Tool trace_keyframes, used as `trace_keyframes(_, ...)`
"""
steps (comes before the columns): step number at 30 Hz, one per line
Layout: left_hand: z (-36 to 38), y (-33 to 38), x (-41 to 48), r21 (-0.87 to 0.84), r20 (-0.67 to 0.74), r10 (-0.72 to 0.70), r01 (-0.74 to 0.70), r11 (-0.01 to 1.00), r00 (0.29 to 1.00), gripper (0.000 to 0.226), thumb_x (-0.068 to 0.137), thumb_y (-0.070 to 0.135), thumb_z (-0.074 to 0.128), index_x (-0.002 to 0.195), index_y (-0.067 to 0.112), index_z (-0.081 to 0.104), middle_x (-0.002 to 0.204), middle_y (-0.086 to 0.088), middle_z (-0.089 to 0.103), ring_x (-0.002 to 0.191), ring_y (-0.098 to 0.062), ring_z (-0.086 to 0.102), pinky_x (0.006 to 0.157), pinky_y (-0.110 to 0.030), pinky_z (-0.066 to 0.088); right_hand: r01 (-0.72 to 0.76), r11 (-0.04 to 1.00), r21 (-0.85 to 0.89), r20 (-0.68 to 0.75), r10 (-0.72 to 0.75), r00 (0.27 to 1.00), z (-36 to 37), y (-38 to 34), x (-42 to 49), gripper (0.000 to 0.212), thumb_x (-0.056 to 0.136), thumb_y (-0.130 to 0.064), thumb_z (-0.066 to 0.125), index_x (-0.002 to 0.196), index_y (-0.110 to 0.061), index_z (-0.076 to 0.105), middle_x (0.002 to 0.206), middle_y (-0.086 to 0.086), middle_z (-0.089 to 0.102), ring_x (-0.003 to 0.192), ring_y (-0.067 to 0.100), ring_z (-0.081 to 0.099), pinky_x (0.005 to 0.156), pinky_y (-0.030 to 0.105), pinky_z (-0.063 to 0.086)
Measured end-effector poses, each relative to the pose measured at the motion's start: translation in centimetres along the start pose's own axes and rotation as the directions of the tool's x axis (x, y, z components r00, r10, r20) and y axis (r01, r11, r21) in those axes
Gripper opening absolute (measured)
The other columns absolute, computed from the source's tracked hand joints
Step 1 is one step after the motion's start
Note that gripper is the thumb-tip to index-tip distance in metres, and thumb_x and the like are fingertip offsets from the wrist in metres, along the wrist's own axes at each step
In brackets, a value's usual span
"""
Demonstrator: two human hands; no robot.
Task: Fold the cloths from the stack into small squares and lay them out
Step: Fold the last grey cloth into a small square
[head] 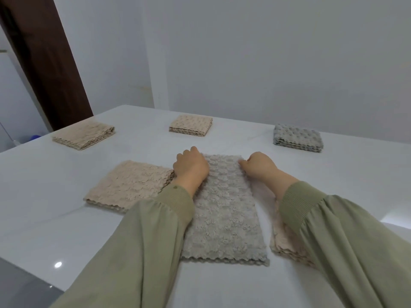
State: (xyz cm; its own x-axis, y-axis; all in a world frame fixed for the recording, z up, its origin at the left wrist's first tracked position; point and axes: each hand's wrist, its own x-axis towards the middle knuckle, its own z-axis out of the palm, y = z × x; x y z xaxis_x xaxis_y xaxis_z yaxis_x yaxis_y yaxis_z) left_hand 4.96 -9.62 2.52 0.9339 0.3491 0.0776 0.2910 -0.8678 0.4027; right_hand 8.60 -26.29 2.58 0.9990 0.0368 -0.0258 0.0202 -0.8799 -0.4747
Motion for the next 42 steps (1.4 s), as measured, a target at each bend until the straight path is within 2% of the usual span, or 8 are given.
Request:
trace_keyframes(6,0.1,0.4,2.0,-0.063,0.071,-0.082,0.087,0.994,0.994,0.005,0.088,0.014,0.052,0.092,0.011,0.051,0.111,-0.011,0.058,0.104,-0.028,0.053,0.084,-0.037,0.048,-0.064,0.997,-0.034,0.013,0.065,0.998,0.7,-0.2,1.8,0.045,0.084,-0.045,0.06,0.06,-0.017,0.034,0.076,0.007,0.044,0.083,0.027,0.044,0.072,0.031,0.037)
trace_keyframes(11,-0.4,0.0,3.0,-0.191,0.139,-0.094,0.12,0.974,0.986,0.027,0.085,0.014,0.061,0.066,0.014,0.043,0.068,-0.001,0.045,0.061,-0.017,0.045,0.053,-0.026,0.038,-0.077,0.997,-0.03,0.113,0.08,0.99,0.1,-0.3,2.5,0.042,0.077,-0.04,0.066,0.058,-0.019,0.034,0.067,0.003,0.036,0.083,0.027,0.041,0.081,0.035,0.04)
trace_keyframes(16,-1.5,-0.5,2.5,-0.387,0.136,-0.022,0.073,0.919,0.99,0.011,0.082,0.013,0.069,0.081,0.004,0.063,0.075,0.007,0.032,0.079,-0.022,0.057,0.069,-0.03,0.044,-0.042,0.991,0.124,0.088,0.031,0.996,0.1,-0.5,2.1,0.036,0.074,-0.011,0.063,0.052,-0.019,0.037,0.063,0.003,0.041,0.079,0.024,0.041,0.077,0.033,0.04)
trace_keyframes(17,-1.6,-0.7,2.4,-0.446,0.128,-0.016,0.072,0.892,0.992,0.011,0.082,0.01,0.069,0.079,0.001,0.063,0.105,-0.025,0.044,0.074,-0.022,0.057,0.068,-0.031,0.044,-0.044,0.982,0.186,0.091,0.027,0.995,0.1,-0.5,2.0,0.037,0.073,-0.004,0.062,0.051,-0.018,0.036,0.06,0.003,0.04,0.075,0.023,0.041,0.07,0.031,0.038)
trace_keyframes(18,-1.7,-0.9,2.3,-0.504,0.13,-0.011,0.076,0.86,0.991,0.017,0.083,0.008,0.068,0.07,0.005,0.057,0.065,-0.013,0.048,0.066,-0.021,0.051,0.061,-0.029,0.04,-0.029,0.968,0.249,0.089,0.007,0.996,0.0,-0.5,1.9,0.037,0.073,0.002,0.062,0.053,-0.017,0.037,0.061,0.003,0.04,0.07,0.021,0.042,0.064,0.029,0.036)
trace_keyframes(23,-2.2,-1.3,1.6,-0.714,0.096,-0.023,0.085,0.695,0.995,0.012,0.085,-0.004,0.059,0.088,0.007,0.059,0.073,-0.004,0.055,0.065,-0.016,0.05,0.056,-0.024,0.038,-0.077,0.79,0.608,0.13,-0.004,0.991,-0.5,-0.2,1.4,0.055,0.07,0.003,0.072,0.118,-0.006,0.046,0.098,0.016,0.061,0.081,0.021,0.057,0.063,0.027,0.047)
trace_keyframes(36,-2.3,-1.7,-0.7,-0.903,-0.023,-0.011,-0.016,0.43,1.0,0.037,0.078,-0.019,0.054,0.083,0.017,0.062,0.073,0.002,0.066,0.069,-0.013,0.06,0.061,-0.024,0.05,-0.066,0.548,0.834,0.091,-0.019,0.996,-1.4,-0.5,0.0,0.01,0.079,-0.015,0.074,0.081,-0.011,0.065,0.069,0.0,0.058,0.064,0.013,0.051,0.059,0.026,0.038)
trace_keyframes(42,-3.6,-1.7,0.2,-0.682,-0.089,0.072,-0.114,0.722,0.993,0.013,0.076,0.004,0.072,0.072,0.013,0.064,0.067,-0.001,0.059,0.067,-0.018,0.053,0.059,-0.023,0.04,0.17,0.753,0.636,-0.163,-0.085,0.983,-3.3,-1.0,-0.5,0.028,0.076,0.006,0.07,0.06,-0.014,0.06,0.061,0.004,0.056,0.063,0.018,0.051,0.062,0.027,0.044)
